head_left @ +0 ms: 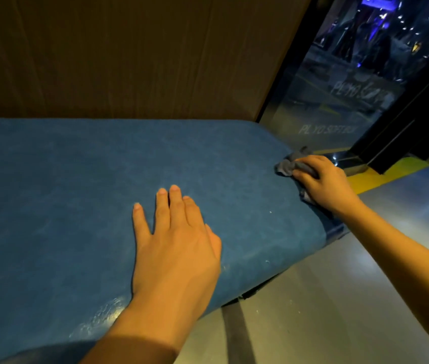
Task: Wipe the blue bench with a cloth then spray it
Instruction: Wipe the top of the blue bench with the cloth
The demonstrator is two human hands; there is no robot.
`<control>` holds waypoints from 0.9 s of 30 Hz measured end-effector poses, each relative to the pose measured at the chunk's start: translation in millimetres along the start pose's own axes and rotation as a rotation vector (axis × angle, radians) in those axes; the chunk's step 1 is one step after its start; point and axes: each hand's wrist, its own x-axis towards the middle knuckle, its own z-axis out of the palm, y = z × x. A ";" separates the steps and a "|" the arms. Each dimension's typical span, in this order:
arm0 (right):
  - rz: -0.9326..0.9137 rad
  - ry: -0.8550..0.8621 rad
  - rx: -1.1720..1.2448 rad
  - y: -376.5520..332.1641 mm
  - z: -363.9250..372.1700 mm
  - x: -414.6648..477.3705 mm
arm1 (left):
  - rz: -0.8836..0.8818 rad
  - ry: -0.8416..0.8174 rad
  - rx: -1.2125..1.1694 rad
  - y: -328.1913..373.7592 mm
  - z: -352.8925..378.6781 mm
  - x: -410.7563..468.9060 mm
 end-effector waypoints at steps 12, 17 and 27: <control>0.346 0.223 0.130 -67.2 10.6 -85.9 | -0.025 -0.216 -0.024 3.6 -7.8 0.4; 0.230 0.018 0.085 -137.9 19.8 -95.3 | -0.046 -0.345 0.037 9.4 -25.2 4.9; 0.125 -0.050 0.098 -137.6 32.0 -43.1 | -0.089 -0.374 0.056 -18.1 -43.8 14.4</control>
